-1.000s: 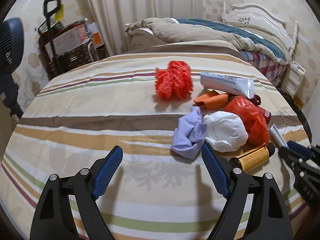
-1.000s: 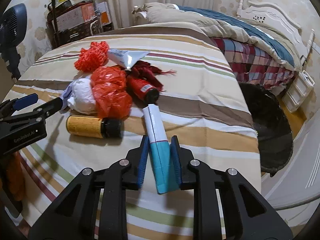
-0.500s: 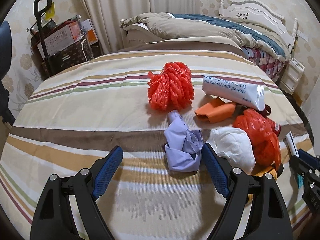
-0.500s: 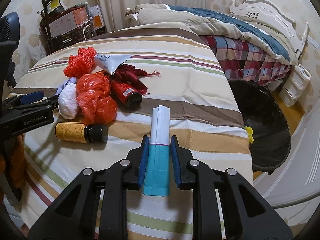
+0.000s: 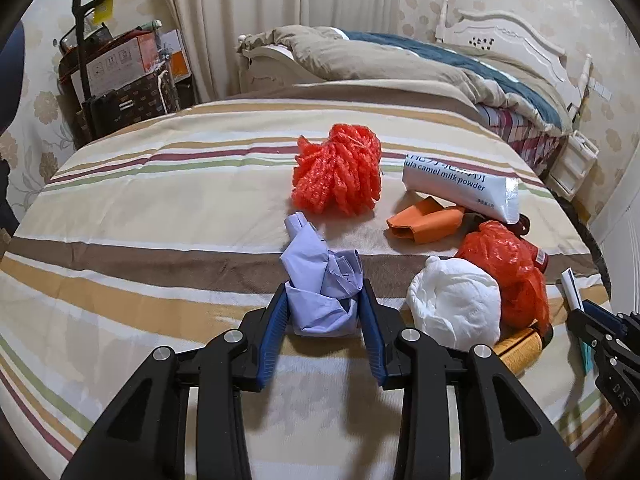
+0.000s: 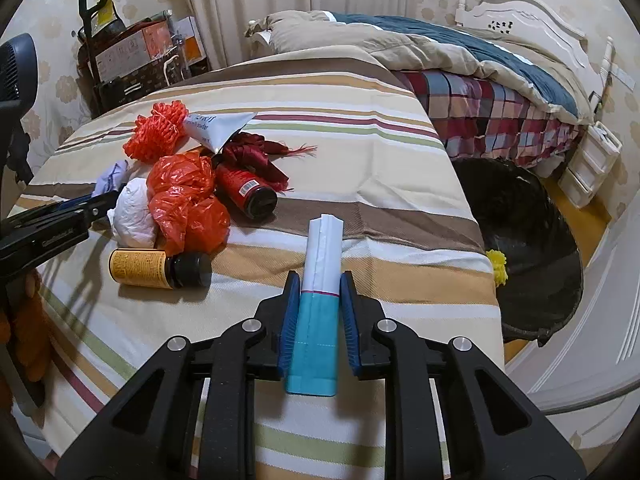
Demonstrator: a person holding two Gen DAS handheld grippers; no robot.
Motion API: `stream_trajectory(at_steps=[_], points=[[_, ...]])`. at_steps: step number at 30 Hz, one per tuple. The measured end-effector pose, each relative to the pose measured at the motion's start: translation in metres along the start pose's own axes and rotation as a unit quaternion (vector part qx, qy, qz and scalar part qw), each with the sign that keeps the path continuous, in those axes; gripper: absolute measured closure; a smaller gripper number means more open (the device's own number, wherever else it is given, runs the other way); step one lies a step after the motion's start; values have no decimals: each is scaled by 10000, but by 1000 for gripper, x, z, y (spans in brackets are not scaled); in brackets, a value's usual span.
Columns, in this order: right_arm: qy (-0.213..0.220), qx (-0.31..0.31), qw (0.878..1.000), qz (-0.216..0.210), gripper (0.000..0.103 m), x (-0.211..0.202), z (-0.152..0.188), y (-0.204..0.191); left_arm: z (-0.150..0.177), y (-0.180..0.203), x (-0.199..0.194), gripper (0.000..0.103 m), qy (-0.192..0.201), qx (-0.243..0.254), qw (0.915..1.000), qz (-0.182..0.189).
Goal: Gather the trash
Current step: 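Grasp the teal-and-white tube with the right gripper while the left grasps the lavender cloth, then carry the tube and cloth over the bin and open both grippers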
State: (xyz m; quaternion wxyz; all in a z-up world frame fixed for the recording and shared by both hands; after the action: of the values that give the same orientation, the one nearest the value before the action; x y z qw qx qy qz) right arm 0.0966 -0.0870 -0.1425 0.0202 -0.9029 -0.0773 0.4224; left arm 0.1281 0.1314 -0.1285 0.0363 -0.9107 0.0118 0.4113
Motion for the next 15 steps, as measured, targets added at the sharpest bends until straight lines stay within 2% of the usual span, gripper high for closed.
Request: stream_trajectory(at_steps=[7, 15], points=[[85, 114, 9999, -34, 83, -8, 3, 6, 5, 4, -21, 66, 205, 38, 9998, -58], [257, 253, 9993, 16, 83, -24, -1, 17, -6, 30, -48, 66, 531, 128, 9984, 120]])
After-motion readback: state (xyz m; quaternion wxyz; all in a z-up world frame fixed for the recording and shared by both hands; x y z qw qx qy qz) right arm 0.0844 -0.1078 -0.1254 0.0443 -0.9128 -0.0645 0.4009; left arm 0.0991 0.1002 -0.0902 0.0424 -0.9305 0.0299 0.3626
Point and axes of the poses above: each gripper's, at about its wrist camera, not at the fingertips, and x roughly the way its jaws point, y to its right, z to its underside, the point moved 10 cm from there along x, roughly the way its jaws point, and after that the axes turned 7 degrees about x, right-handed, at the moved point
